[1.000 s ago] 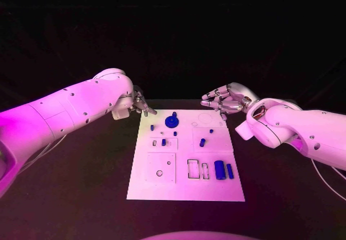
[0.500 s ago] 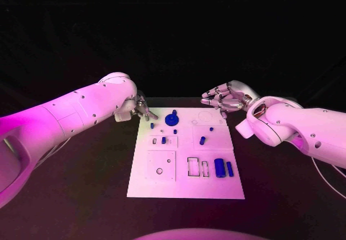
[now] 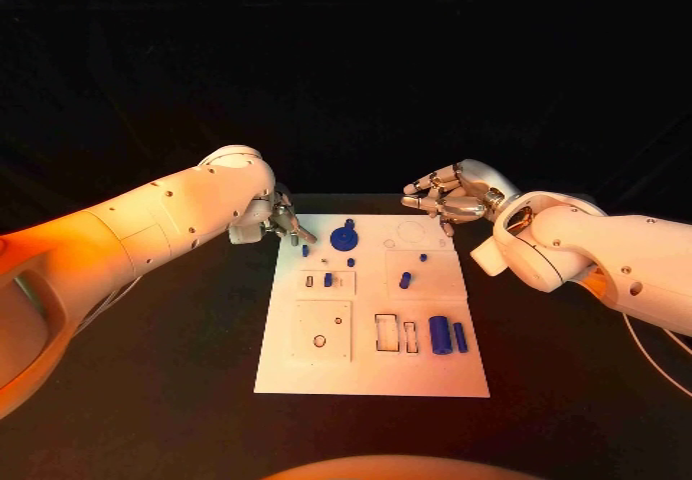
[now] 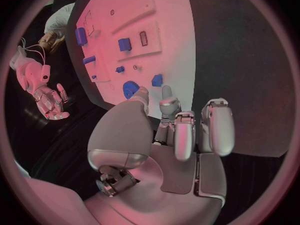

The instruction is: Assemble the parts on the task board

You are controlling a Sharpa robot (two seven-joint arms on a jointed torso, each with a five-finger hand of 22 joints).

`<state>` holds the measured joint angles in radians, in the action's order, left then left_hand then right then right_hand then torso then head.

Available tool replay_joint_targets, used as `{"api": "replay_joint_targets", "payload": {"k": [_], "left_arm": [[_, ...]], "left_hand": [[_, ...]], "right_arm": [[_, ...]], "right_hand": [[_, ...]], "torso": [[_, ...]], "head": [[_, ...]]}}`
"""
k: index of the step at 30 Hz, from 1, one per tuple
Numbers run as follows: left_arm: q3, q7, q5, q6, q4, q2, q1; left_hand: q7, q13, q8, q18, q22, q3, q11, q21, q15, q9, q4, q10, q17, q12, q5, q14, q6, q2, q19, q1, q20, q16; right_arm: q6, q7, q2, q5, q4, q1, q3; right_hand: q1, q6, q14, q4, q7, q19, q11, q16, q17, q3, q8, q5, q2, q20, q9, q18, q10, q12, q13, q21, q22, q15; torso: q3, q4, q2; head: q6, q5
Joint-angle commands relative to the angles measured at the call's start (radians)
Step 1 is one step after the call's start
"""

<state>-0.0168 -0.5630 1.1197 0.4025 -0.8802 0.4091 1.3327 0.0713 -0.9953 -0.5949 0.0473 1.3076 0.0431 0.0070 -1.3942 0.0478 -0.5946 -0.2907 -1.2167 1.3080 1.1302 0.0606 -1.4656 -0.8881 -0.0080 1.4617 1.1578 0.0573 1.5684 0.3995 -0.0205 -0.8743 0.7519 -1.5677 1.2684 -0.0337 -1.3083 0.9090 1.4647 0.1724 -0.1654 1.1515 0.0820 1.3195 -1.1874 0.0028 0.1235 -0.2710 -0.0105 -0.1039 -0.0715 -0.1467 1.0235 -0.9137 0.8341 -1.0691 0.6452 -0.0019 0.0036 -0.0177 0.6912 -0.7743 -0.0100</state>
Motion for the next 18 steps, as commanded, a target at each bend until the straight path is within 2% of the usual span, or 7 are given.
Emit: {"api": "replay_joint_targets", "payload": {"k": [1, 18], "left_arm": [[0.000, 0.017, -0.004, 0.040, 0.004, -0.004, -0.001], [0.006, 0.026, -0.012, 0.060, 0.020, -0.016, -0.005]], "left_hand": [[0.000, -0.003, -0.004, 0.004, 0.095, -0.007, -0.005, -0.005, 0.009, -0.002, 0.000, -0.006, 0.263, 0.007, 0.002, -0.105, -0.004, 0.009, 0.004, 0.002, -0.002, 0.002], [-0.006, -0.016, -0.017, 0.001, 0.104, -0.005, -0.010, -0.014, 0.013, -0.012, 0.005, -0.020, 0.263, 0.021, 0.003, -0.105, -0.006, 0.020, 0.010, 0.021, -0.006, 0.002]], "right_arm": [[-0.005, -0.010, 0.002, 0.006, -0.001, -0.001, 0.000], [-0.007, -0.009, 0.004, 0.006, 0.000, -0.001, 0.000]], "right_hand": [[-0.010, -0.009, -0.003, -0.001, -0.001, -0.002, -0.002, -0.005, 0.000, -0.007, 0.004, -0.003, -0.001, -0.001, 0.001, -0.017, -0.007, -0.001, -0.002, 0.005, -0.001, 0.003], [-0.011, -0.009, -0.002, 0.001, -0.001, 0.000, -0.002, -0.004, -0.002, -0.009, 0.005, -0.008, -0.004, -0.001, 0.001, -0.017, -0.005, -0.004, -0.001, 0.004, 0.001, 0.003]], "torso": [[0.0004, 0.0000, 0.000], [0.0002, -0.0003, 0.001]], "head": [[-0.001, 0.001], [-0.006, 0.003]]}}
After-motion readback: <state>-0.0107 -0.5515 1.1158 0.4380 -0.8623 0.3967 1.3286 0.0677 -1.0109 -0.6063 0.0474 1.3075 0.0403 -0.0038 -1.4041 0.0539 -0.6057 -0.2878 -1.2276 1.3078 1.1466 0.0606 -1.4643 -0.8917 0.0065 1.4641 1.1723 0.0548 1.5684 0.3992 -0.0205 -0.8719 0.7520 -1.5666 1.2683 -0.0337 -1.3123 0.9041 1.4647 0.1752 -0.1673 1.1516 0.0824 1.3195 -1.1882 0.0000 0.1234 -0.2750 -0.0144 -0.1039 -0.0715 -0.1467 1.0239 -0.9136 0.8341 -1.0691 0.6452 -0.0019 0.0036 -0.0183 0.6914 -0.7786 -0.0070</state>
